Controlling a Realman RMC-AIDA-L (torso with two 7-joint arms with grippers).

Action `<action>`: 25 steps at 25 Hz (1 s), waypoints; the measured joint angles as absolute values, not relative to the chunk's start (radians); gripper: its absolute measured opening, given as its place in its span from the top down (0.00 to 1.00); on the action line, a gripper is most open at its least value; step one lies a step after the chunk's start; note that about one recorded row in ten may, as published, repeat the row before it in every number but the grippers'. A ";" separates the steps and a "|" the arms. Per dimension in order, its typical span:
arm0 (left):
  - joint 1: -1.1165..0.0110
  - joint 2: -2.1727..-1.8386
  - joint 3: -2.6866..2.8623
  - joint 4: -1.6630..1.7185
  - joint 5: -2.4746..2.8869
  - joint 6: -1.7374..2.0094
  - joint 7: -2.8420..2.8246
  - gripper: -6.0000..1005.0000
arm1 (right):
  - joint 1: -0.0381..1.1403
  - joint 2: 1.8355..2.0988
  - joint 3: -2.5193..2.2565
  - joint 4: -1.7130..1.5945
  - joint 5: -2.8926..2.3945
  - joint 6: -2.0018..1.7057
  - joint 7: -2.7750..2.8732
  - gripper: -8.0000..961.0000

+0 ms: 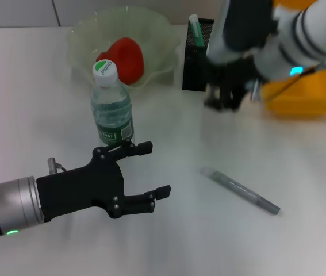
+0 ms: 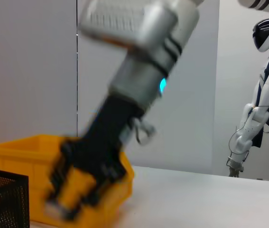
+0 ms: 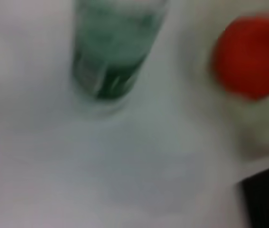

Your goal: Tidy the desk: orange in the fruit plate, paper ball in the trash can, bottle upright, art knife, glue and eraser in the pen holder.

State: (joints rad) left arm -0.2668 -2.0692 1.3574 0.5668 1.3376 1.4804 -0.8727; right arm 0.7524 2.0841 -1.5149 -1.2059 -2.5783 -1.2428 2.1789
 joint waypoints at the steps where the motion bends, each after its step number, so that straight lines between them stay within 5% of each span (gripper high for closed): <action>1: -0.267 -2.069 1.358 0.566 1.338 1.480 -0.872 0.14 | 0.709 2.085 -1.501 -1.318 -2.577 -1.206 2.215 0.59; 23: -0.266 -2.068 1.357 0.567 1.338 1.486 -0.876 0.14 | 0.785 2.086 -1.429 -1.087 -2.560 -0.887 2.323 0.59; 25: -0.265 -2.068 1.356 0.567 1.338 1.488 -0.876 0.14 | 0.782 2.085 -1.426 -1.104 -2.560 -0.915 2.334 0.52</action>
State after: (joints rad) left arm -0.2654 -2.0682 1.3562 0.5668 1.3376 1.4881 -0.8759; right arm 0.7822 2.0852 -1.4259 -1.1037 -2.5605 -0.9147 2.3337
